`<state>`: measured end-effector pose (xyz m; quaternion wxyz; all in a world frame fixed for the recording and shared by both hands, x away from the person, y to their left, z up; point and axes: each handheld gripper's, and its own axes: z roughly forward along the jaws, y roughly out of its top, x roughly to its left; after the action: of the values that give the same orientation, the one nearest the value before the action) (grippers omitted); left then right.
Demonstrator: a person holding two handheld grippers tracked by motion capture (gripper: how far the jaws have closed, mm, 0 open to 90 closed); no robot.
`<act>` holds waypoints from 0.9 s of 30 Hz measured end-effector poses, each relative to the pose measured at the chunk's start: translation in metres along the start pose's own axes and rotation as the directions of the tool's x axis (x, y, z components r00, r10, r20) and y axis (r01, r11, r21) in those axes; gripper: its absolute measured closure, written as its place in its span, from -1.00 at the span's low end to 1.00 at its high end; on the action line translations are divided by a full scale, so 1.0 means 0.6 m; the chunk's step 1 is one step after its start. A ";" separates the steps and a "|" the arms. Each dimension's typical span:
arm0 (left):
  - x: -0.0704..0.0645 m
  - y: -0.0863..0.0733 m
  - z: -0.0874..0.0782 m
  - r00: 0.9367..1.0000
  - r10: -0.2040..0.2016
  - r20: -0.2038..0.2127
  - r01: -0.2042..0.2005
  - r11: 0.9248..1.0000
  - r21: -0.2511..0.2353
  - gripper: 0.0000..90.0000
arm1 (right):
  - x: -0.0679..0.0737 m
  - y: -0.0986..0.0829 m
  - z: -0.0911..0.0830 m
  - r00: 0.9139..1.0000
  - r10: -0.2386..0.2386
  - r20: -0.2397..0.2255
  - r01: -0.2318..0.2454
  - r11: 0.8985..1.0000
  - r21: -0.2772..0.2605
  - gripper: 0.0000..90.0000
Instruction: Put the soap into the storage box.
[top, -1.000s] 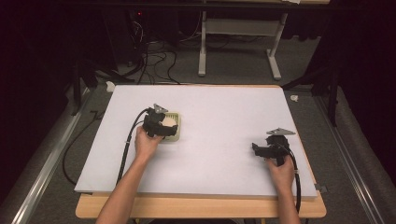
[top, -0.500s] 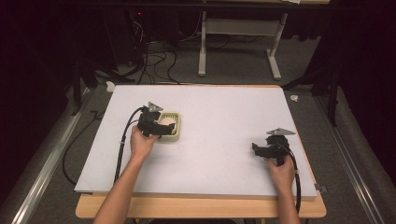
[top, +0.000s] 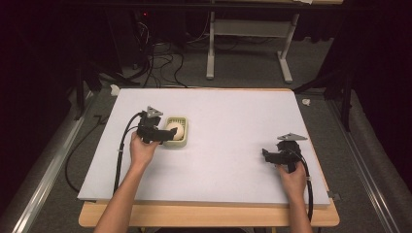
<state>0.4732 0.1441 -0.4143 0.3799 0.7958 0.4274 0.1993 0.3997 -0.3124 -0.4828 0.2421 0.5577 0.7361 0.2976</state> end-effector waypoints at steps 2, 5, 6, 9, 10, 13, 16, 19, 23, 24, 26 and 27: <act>0.003 -0.003 -0.005 1.000 -0.004 0.002 0.004 1.000 -0.006 -0.63 | 0.000 0.000 0.000 1.000 0.000 0.000 0.000 1.000 0.000 -0.63; 0.005 -0.006 -0.010 1.000 -0.010 0.001 0.010 1.000 -0.014 -0.63 | 0.000 0.000 0.000 1.000 0.000 0.000 0.000 1.000 0.000 -0.63; 0.006 -0.007 -0.012 1.000 -0.013 0.000 0.013 1.000 -0.019 -0.63 | 0.000 0.000 0.000 1.000 0.000 0.000 0.000 1.000 0.000 -0.63; 0.008 -0.009 -0.016 1.000 -0.015 0.008 0.015 1.000 -0.014 -0.64 | 0.000 0.000 0.000 1.000 0.000 0.000 0.000 1.000 0.000 -0.63; 0.009 -0.010 -0.018 1.000 -0.015 0.010 0.015 1.000 -0.018 -0.64 | 0.000 0.000 0.000 1.000 0.000 0.000 0.000 1.000 0.000 -0.63; 0.011 -0.012 -0.024 1.000 -0.017 0.008 0.017 1.000 -0.020 -0.64 | 0.000 0.000 0.000 1.000 -0.001 0.000 0.001 1.000 0.000 -0.63; 0.015 -0.016 -0.029 1.000 -0.027 0.011 0.027 0.999 -0.025 -0.64 | 0.000 0.000 0.000 1.000 0.000 0.000 0.000 1.000 0.000 -0.63; 0.018 -0.021 -0.033 0.999 -0.035 0.009 0.035 0.999 -0.027 -0.64 | 0.000 0.000 0.000 1.000 0.000 0.000 0.000 1.000 0.000 -0.63; 0.022 -0.026 -0.039 0.999 -0.045 0.011 0.045 0.998 -0.032 -0.64 | 0.000 0.000 0.000 1.000 0.000 0.000 0.000 1.000 0.000 -0.63; 0.023 -0.027 -0.041 0.999 -0.047 0.011 0.048 0.998 -0.033 -0.63 | 0.000 0.000 0.000 1.000 0.000 0.000 0.000 1.000 0.000 -0.63; 0.025 -0.029 -0.043 0.999 -0.052 0.014 0.052 0.998 -0.032 -0.63 | 0.000 0.000 0.000 1.000 0.000 0.000 0.000 1.000 0.000 -0.63; 0.025 -0.030 -0.045 0.999 -0.051 0.013 0.051 0.998 -0.030 -0.64 | 0.000 0.000 0.000 1.000 0.000 0.000 0.000 1.000 0.000 -0.63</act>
<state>0.4549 0.1745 -0.4114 0.3996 0.7800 0.4422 0.1909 0.3997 -0.3124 -0.4828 0.2422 0.5576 0.7361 0.2975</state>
